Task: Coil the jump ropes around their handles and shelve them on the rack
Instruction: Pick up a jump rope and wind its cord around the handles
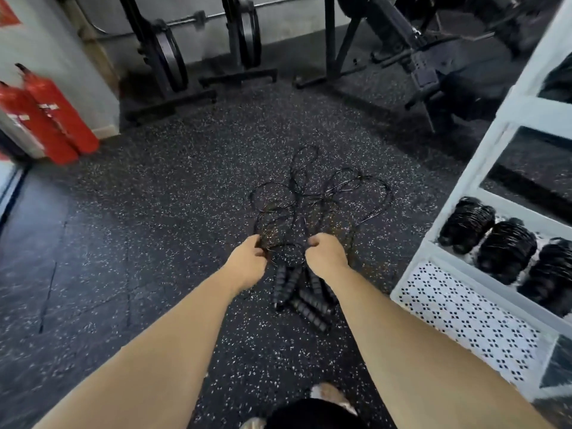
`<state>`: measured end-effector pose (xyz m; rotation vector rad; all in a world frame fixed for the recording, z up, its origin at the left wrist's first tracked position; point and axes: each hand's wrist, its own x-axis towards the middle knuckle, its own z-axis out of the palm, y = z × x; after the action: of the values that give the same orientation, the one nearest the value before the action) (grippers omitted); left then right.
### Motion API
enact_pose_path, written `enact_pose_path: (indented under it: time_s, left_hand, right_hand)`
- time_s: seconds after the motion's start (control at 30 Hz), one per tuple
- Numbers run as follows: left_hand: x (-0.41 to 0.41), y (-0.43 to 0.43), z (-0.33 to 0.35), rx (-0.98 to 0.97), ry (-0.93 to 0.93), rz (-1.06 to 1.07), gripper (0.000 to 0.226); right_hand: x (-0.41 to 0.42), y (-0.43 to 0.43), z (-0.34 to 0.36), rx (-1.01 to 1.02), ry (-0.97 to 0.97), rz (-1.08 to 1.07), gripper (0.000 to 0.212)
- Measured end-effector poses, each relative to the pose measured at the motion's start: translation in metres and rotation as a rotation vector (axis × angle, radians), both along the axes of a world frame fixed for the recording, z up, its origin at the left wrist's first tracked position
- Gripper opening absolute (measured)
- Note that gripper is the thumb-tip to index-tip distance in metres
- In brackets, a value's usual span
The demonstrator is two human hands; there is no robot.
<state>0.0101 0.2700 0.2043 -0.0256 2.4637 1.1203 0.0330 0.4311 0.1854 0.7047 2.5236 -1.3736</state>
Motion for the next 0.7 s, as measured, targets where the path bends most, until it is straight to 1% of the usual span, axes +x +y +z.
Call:
enact_pose_path:
  time_s: [0.17, 0.27, 0.43, 0.6, 0.7]
  left_hand:
    - [-0.044, -0.007, -0.079, -0.035, -0.182, -0.002, 0.061]
    - [-0.064, -0.008, -0.126, -0.051, -0.231, 0.066, 0.067]
    - [-0.083, -0.005, -0.202, -0.091, -0.319, 0.102, 0.074]
    - [-0.091, 0.007, -0.251, -0.132, -0.381, 0.164, 0.083]
    - [-0.092, 0.014, -0.273, -0.167, -0.422, 0.177, 0.082]
  right_hand:
    - [-0.042, -0.002, -0.073, -0.007, -0.098, 0.027, 0.039]
    - [-0.061, -0.001, -0.115, 0.008, -0.154, 0.036, 0.042]
    - [-0.082, 0.004, -0.173, 0.040, -0.225, 0.032, 0.043]
    - [-0.094, 0.007, -0.214, 0.084, -0.241, -0.004, 0.040]
    - [-0.099, 0.008, -0.232, 0.071, -0.240, -0.049, 0.040]
